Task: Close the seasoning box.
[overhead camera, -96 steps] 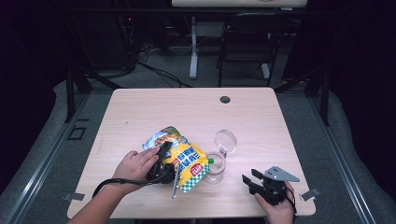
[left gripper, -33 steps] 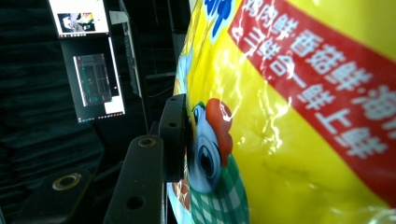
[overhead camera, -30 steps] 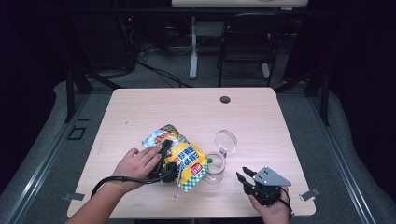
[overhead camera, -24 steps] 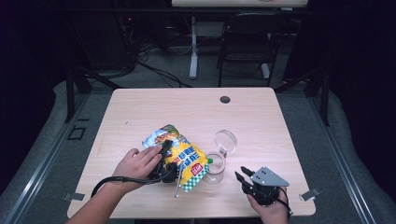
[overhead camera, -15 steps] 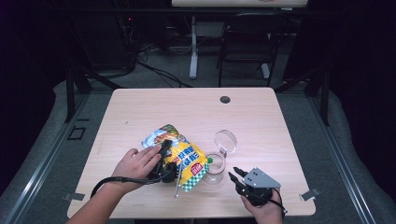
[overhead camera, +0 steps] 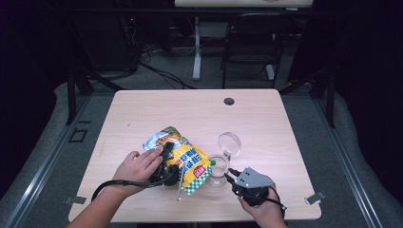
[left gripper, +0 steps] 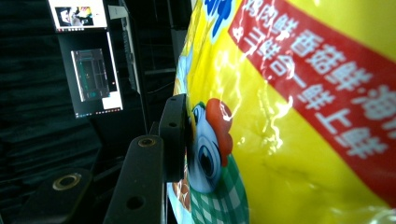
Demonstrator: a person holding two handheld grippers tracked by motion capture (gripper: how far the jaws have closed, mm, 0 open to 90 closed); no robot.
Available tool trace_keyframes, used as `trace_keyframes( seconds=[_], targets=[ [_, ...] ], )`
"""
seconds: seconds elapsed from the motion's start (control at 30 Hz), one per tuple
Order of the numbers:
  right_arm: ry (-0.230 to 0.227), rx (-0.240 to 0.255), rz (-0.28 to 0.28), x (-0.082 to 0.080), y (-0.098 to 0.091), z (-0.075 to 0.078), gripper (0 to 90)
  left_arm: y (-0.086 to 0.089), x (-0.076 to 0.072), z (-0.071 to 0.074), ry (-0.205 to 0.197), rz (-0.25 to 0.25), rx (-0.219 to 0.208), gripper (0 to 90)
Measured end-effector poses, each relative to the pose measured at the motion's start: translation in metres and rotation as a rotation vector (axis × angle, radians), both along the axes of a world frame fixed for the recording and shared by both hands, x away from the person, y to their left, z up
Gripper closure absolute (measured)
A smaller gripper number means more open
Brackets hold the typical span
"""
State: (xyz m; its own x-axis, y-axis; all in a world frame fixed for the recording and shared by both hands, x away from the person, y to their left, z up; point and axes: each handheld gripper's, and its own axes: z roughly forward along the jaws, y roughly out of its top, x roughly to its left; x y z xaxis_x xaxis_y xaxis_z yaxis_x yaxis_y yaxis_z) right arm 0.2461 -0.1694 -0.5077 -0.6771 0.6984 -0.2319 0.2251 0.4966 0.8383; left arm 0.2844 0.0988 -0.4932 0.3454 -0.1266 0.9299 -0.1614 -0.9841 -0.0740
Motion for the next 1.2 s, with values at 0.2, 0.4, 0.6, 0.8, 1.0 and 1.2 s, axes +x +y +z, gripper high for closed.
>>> trace_keyframes(
  seconds=[0.2, 0.4, 0.6, 0.8, 1.0, 1.2],
  targets=[
    [0.004, 0.041, 0.032, 0.008, 0.0, 0.008, 80.0, -0.001, 0.0, 0.002, 0.005, -0.001, -0.003, 66.0],
    [-0.015, 0.064, 0.047, 0.015, 0.003, 0.02, 81.8, -0.002, 0.001, 0.003, 0.006, 0.0, 0.004, 66.0],
    [-0.04, 0.075, 0.047, 0.012, 0.003, 0.02, 81.8, -0.003, 0.001, 0.004, 0.01, 0.003, 0.011, 66.0],
    [-0.068, 0.01, 0.062, -0.001, 0.011, 0.008, 79.0, -0.004, 0.001, 0.006, 0.007, 0.006, 0.014, 66.0],
    [-0.087, -0.033, 0.071, -0.004, 0.019, 0.004, 76.9, -0.007, 0.0, 0.008, 0.008, 0.003, 0.023, 66.0],
    [-0.103, -0.059, 0.088, -0.006, 0.027, -0.001, 73.5, -0.009, 0.001, 0.009, 0.025, 0.006, 0.028, 66.0]
  ],
)
